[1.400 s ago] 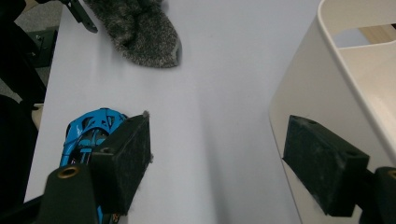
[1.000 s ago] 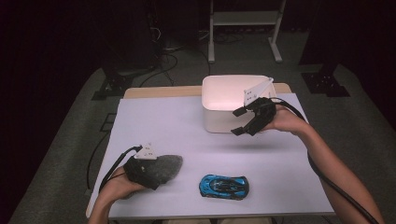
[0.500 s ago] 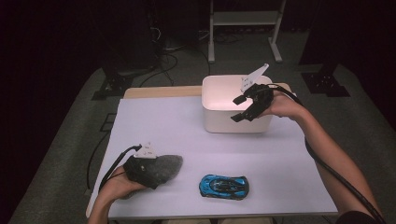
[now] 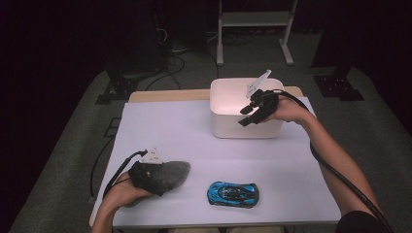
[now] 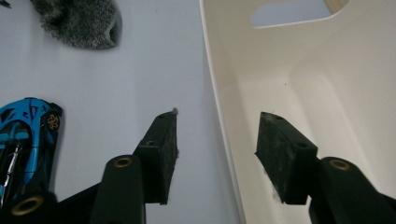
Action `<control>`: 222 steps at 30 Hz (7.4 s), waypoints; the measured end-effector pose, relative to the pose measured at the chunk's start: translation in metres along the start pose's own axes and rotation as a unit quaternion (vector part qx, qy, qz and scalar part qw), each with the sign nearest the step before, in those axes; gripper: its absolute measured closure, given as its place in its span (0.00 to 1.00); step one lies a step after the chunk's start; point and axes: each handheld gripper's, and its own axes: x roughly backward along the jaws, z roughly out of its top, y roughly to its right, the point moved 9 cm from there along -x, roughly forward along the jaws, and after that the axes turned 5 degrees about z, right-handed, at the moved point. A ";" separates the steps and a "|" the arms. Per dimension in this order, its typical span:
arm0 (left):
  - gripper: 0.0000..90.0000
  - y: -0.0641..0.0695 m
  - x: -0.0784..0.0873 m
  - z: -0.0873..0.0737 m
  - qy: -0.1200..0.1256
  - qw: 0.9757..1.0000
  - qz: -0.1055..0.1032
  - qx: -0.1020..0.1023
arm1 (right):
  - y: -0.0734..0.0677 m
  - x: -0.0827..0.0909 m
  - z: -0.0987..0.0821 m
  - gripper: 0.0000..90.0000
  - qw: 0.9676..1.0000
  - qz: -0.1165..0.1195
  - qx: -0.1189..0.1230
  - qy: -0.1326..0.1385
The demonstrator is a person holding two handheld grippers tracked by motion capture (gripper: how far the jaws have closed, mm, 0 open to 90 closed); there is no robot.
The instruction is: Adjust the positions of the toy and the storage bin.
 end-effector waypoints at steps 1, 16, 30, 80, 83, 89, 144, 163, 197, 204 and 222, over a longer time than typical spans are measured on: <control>0.12 0.000 0.000 0.000 0.000 1.000 -0.001 0.001 | 0.001 -0.001 0.000 0.55 1.000 -0.005 0.005 -0.005; 0.12 0.000 -0.003 -0.002 -0.004 1.000 -0.007 0.006 | 0.000 -0.012 -0.006 0.92 0.999 0.002 -0.007 -0.050; 0.12 0.003 -0.005 -0.001 -0.006 1.000 -0.012 -0.003 | -0.019 -0.016 0.002 0.94 0.998 0.023 0.015 -0.050; 0.12 0.010 -0.003 0.003 -0.003 1.000 -0.024 -0.015 | -0.036 -0.025 0.009 0.96 0.996 0.030 0.043 -0.076; 0.12 0.010 -0.003 0.002 -0.003 1.000 -0.025 -0.014 | -0.040 -0.026 0.011 0.96 0.996 0.040 0.046 -0.069; 0.12 0.010 -0.001 0.003 0.000 1.000 -0.024 -0.013 | -0.054 -0.031 0.016 0.95 0.995 0.055 0.051 -0.068; 0.12 0.017 0.004 0.006 0.019 1.000 -0.001 -0.023 | -0.196 -0.007 -0.016 0.33 0.993 0.059 0.063 0.076; 0.11 0.018 0.001 0.001 0.010 1.000 -0.004 -0.025 | -0.195 -0.079 -0.060 0.28 0.997 0.054 0.028 0.049; 0.11 0.025 -0.005 -0.004 -0.010 0.999 -0.020 -0.029 | -0.191 -0.121 -0.073 0.20 0.997 -0.001 0.067 -0.025; 0.11 0.026 -0.007 -0.005 -0.015 0.999 -0.022 -0.031 | -0.192 -0.121 -0.072 0.20 0.996 -0.001 0.080 -0.025; 0.11 0.027 -0.008 -0.006 -0.019 0.999 -0.026 -0.033 | -0.188 -0.123 -0.072 0.12 0.998 -0.007 0.061 -0.027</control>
